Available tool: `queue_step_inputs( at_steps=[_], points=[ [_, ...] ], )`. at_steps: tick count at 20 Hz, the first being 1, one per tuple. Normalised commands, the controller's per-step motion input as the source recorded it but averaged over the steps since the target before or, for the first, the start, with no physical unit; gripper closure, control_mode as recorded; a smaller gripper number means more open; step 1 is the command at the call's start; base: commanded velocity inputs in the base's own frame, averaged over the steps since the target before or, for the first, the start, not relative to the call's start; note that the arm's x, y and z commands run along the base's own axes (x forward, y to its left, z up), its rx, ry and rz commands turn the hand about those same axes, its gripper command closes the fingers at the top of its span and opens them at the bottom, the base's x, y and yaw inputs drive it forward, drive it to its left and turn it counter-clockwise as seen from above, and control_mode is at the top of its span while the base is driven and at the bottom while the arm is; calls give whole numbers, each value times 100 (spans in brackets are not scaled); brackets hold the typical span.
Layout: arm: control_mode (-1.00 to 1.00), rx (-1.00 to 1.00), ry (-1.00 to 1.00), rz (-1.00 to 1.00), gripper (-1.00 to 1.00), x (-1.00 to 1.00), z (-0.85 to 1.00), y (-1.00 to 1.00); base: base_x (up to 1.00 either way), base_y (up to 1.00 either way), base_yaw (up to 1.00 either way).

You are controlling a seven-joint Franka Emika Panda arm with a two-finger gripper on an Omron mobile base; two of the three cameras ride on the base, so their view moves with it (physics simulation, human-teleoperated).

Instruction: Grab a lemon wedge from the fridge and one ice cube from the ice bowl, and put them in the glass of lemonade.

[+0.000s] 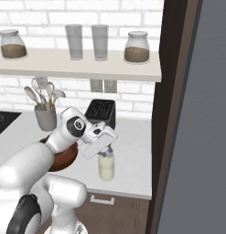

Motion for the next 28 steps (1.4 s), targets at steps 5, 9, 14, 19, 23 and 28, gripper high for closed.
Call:
queue_step_inputs(
  at_steps=[5,9,14,19,23,28],
  points=[
    [-100,0,0,0,100,-2,0,0,0,0,0],
    [-100,0,0,0,-100,0,0,0,0,0,0],
    [-100,0,-1,0,-100,0,5,0,0,0,0],
    [-100,0,0,0,-100,-1,26,0,0,0,0],
    [-100,0,0,0,-100,-4,24,0,0,0,0],
    [-100,0,0,0,-100,-3,9,0,0,0,0]
  ],
)
